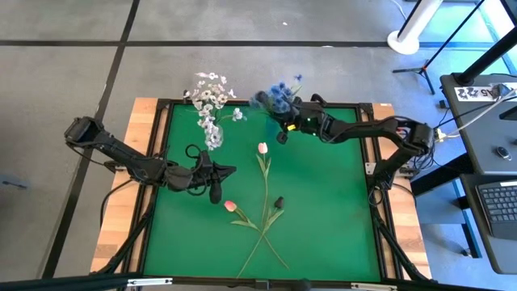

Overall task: Sort flowers into vase by color
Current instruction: Put the left black flower into the blue vase, then put the black flower into the blue vase

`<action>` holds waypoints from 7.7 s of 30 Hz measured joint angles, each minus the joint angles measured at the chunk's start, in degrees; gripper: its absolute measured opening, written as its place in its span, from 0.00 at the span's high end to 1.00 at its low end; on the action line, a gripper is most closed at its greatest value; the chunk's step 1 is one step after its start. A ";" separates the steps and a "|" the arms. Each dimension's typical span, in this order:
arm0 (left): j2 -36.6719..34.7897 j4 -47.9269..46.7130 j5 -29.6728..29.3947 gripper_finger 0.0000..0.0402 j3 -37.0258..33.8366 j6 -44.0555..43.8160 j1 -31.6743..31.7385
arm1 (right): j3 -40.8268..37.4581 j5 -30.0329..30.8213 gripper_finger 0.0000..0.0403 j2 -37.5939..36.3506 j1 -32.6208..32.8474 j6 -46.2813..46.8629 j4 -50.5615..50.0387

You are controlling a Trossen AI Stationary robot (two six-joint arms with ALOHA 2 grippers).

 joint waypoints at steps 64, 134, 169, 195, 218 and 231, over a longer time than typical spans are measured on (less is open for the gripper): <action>-0.02 -0.81 2.10 1.00 0.00 -5.87 -7.84 | 0.02 -2.26 0.49 -35.22 24.26 14.79 -44.90; 56.96 -58.97 19.15 0.61 63.12 -36.29 -14.12 | 0.04 29.03 0.49 -21.63 51.52 40.00 -35.26; 62.28 -79.96 13.59 1.00 76.29 -40.00 -16.58 | 0.07 28.73 0.49 -21.99 51.52 39.36 -35.35; 35.99 -68.78 -7.58 1.00 61.83 -25.84 -25.73 | 18.56 49.73 0.49 -32.84 67.26 11.52 -41.44; 22.13 11.37 23.56 1.00 26.36 9.14 0.57 | -9.56 26.91 0.49 -23.22 49.27 15.91 6.22; 22.12 5.37 27.78 1.00 26.49 10.78 7.87 | -9.64 5.59 0.49 -20.44 35.43 23.41 13.81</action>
